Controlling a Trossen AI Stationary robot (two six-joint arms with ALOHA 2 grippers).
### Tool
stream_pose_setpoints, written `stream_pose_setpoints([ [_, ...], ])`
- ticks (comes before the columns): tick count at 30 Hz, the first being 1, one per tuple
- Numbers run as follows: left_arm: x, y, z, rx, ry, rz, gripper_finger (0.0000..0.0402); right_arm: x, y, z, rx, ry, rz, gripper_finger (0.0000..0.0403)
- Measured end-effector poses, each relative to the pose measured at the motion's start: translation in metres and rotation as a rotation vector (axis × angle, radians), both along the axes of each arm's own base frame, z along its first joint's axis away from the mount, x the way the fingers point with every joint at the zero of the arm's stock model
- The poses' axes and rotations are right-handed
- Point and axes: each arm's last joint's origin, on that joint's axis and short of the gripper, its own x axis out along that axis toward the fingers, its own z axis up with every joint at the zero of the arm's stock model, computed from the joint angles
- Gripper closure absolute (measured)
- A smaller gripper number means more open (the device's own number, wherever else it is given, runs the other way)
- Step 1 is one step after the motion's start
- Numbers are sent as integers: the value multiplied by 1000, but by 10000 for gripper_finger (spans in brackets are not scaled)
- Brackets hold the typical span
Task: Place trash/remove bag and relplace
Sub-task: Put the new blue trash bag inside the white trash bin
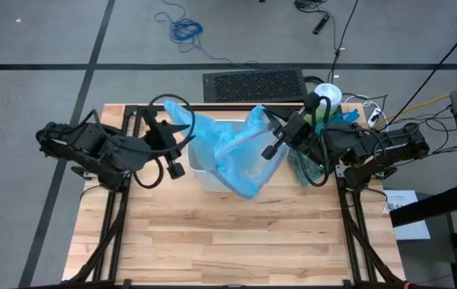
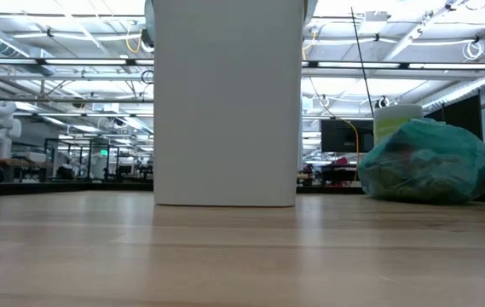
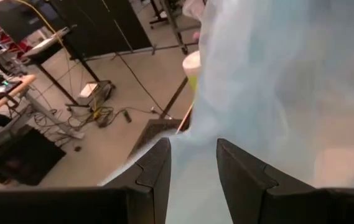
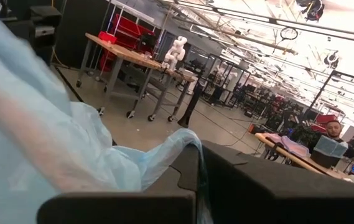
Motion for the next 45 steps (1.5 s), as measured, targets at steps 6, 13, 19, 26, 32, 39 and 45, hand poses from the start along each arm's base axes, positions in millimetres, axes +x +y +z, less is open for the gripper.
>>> stream_pose_setpoints([
  [6, -8, -4, 13, -4, -43, -17, 276, 0, 0, 0, 0, 0, 0, 403],
  [13, -23, 33, -1, 73, 53, 333, 284, 0, 0, 0, 0, 0, 0, 403],
  [19, -20, 65, -26, -62, 171, 462, 349, 0, 0, 0, 0, 0, 3, 403],
  [26, 14, 61, -58, -178, 223, 258, 396, 0, 0, 0, -1, 0, 4, 403],
  [32, 41, 53, -75, -286, 153, 5, 400, 0, 0, 0, -3, 1, 4, 403],
  [39, 57, 49, -84, -338, 141, -100, 400, 0, 0, 0, -3, 1, 4, 403],
  [45, 82, 48, -107, -331, 248, -126, 401, 0, 0, 0, -2, 0, 4, 403],
])
